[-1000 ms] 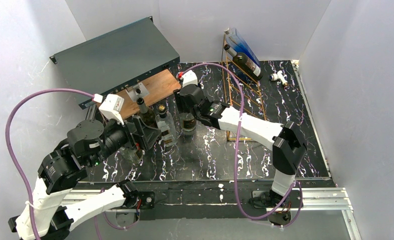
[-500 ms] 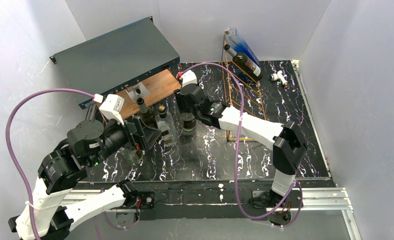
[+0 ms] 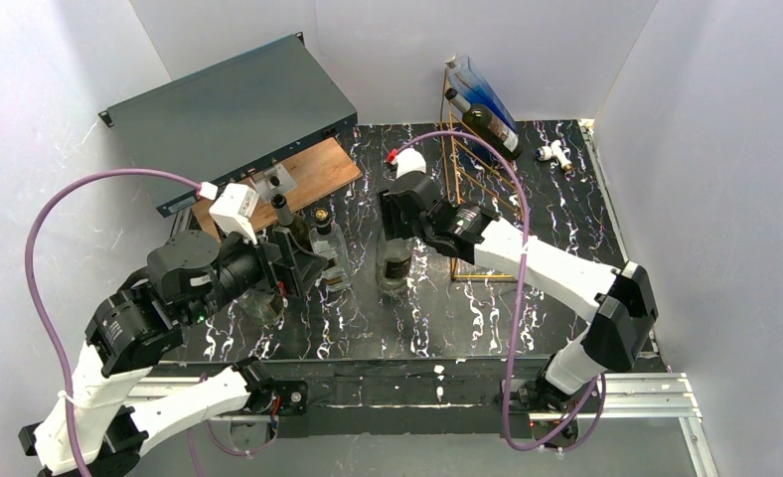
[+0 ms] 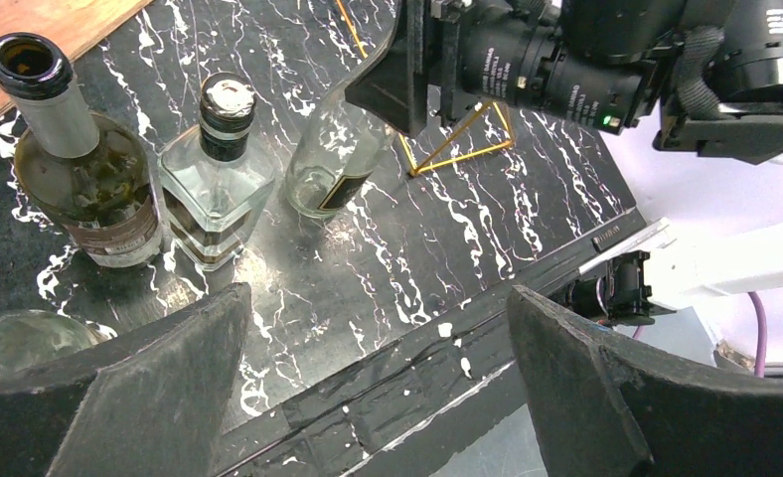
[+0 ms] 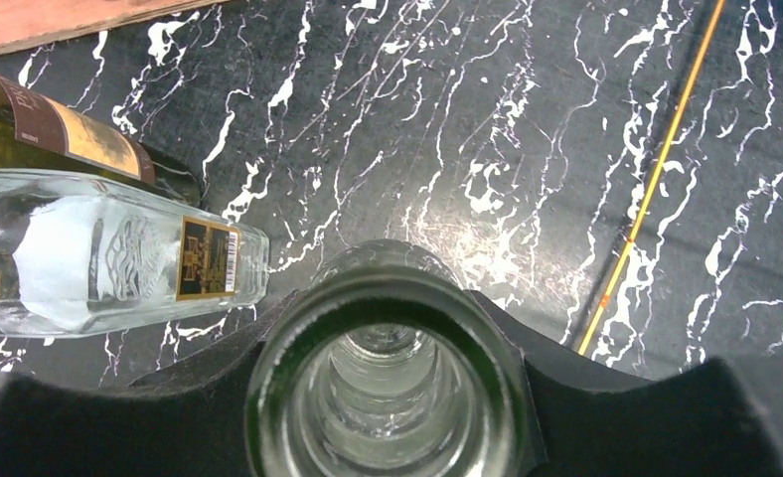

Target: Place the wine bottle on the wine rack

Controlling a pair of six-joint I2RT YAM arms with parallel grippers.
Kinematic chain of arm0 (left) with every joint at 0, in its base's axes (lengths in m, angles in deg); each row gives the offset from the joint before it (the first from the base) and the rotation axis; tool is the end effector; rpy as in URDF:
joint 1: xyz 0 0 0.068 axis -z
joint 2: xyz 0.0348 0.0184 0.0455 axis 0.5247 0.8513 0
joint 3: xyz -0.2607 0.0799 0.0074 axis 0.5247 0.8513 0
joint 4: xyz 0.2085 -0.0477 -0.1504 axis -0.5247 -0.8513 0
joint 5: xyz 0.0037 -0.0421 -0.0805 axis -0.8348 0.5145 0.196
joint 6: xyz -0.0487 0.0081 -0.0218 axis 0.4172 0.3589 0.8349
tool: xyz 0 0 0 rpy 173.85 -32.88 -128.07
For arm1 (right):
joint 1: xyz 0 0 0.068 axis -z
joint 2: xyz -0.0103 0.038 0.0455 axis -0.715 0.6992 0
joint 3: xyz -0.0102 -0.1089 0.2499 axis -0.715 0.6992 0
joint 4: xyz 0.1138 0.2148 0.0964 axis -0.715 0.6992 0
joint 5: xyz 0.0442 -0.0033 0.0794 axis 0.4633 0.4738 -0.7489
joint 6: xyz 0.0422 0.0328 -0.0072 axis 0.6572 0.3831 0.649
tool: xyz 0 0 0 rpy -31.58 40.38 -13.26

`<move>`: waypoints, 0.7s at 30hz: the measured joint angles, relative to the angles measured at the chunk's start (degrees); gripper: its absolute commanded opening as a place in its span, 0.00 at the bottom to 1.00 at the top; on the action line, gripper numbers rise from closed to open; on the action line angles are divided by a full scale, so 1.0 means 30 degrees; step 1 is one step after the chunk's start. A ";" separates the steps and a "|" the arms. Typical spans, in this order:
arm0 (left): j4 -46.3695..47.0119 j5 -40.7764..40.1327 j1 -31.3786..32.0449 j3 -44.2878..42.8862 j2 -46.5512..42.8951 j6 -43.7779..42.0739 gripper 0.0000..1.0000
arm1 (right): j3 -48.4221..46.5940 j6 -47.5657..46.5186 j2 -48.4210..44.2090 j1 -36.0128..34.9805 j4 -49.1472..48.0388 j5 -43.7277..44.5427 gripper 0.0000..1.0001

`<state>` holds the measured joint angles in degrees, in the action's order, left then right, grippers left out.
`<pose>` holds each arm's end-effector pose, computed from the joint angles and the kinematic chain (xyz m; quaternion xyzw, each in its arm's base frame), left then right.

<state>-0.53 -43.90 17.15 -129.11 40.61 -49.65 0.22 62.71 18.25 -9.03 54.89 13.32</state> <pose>0.0624 -0.0597 0.4643 0.0695 0.7796 -0.3216 0.5329 0.2202 0.2846 0.3390 -0.1470 0.8471 0.1415 0.4906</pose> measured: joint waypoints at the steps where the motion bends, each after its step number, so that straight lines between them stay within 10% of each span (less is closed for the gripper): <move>1: 0.0007 0.0036 0.0000 0.0000 0.0073 -0.0022 0.99 | 0.0000 0.0051 -0.0138 0.0036 0.0204 -0.0029 0.01; 21: 0.0299 0.0299 0.0000 0.0000 0.0787 -0.0153 0.99 | -0.1399 -0.2739 -0.4044 0.0189 0.3920 -0.3475 0.01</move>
<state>0.37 -43.01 17.15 -129.11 42.97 -50.10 -3.97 54.49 6.12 -8.47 66.65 2.89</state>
